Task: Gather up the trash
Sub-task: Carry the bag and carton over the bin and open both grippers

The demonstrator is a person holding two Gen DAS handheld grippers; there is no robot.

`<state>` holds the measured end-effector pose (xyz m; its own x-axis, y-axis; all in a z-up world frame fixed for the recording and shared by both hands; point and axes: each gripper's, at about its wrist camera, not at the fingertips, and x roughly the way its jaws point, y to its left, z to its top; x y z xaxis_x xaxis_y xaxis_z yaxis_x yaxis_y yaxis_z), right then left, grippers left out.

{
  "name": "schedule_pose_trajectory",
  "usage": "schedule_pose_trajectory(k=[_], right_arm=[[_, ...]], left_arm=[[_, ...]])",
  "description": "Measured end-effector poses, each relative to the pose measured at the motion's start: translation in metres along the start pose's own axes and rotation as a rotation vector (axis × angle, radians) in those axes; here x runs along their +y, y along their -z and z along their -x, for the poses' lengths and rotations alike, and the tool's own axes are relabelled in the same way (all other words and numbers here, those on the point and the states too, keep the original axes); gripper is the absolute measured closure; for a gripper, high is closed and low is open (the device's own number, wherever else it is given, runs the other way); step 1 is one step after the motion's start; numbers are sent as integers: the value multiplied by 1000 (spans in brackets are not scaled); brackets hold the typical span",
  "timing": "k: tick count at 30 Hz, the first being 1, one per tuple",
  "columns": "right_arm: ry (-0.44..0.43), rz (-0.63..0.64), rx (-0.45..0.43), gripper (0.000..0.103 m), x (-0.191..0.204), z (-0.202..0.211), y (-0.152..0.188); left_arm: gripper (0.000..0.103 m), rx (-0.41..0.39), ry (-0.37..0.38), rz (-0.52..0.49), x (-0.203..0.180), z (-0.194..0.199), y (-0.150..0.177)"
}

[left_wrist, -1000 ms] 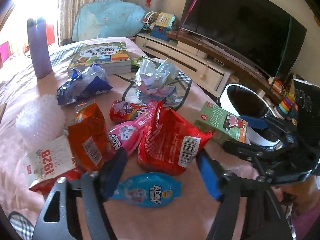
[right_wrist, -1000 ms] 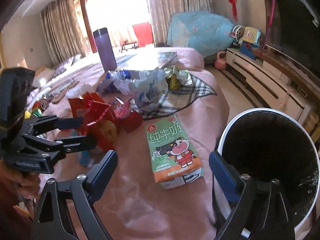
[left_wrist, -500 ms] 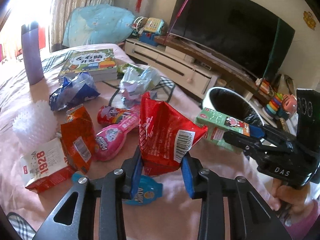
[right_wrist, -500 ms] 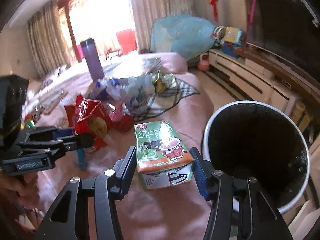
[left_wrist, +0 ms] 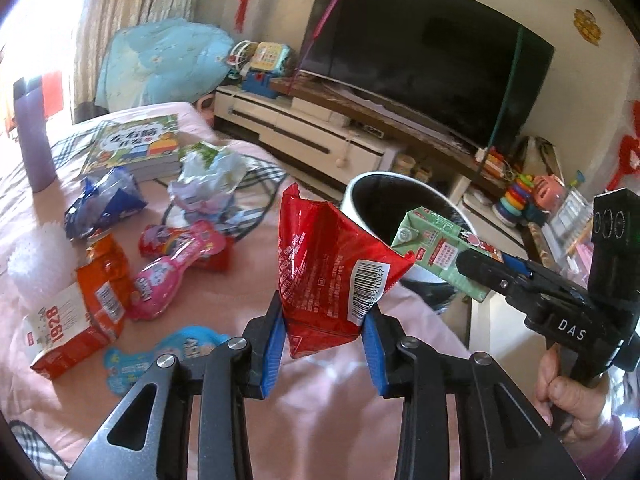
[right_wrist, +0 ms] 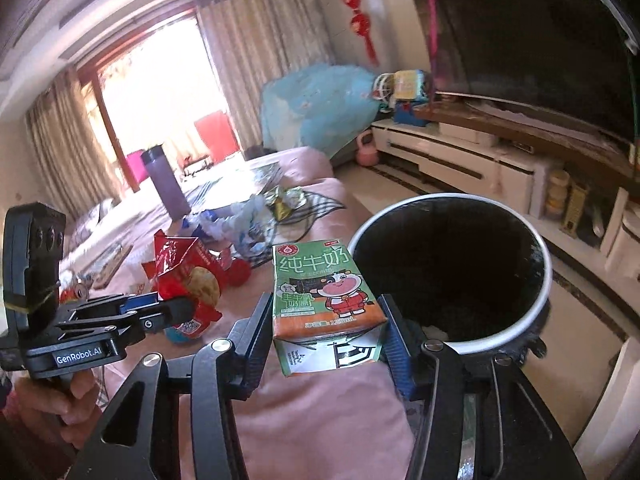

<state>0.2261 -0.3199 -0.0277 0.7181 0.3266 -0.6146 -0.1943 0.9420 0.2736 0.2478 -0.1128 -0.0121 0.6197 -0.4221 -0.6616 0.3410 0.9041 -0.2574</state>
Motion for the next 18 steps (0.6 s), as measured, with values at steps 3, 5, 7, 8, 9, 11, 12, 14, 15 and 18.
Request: schedule_pose_trajectory(k=[3,5,7,8,9,11,12,14,15,18], right_arm=[[13,-17,-13,52,-8,9,0],[23,-26,-18,52,-14,12,1],[34,-36,-22,52,-20,14,1],[38,-42,-24,52,-23,16,1],[42,-47,-27,52,-26,17,1],[50,-52,-34,52,-31,20,1],[53,-55,-40,52,-34,21,1],[60,-60,-46,52,-38,23,1],[68,-63,-48,52,-42,24,1],[78,-84,-51,52,-52,26,-1]], left_arm=[[69,1,12,-15,-8,-1,-2],[69,4,21,-22,-13,-3,-4],[69,5,26,-34,-19,-6,-7],[69,6,28,-37,-20,-8,-8],[69,6,31,-42,-23,-9,-9],[69,6,36,-52,-28,-12,-12],[69,5,37,-56,-31,-15,-14],[69,9,45,-63,-35,-19,-17],[69,11,47,-67,-36,-22,-18],[69,20,50,-82,-43,-31,-24]])
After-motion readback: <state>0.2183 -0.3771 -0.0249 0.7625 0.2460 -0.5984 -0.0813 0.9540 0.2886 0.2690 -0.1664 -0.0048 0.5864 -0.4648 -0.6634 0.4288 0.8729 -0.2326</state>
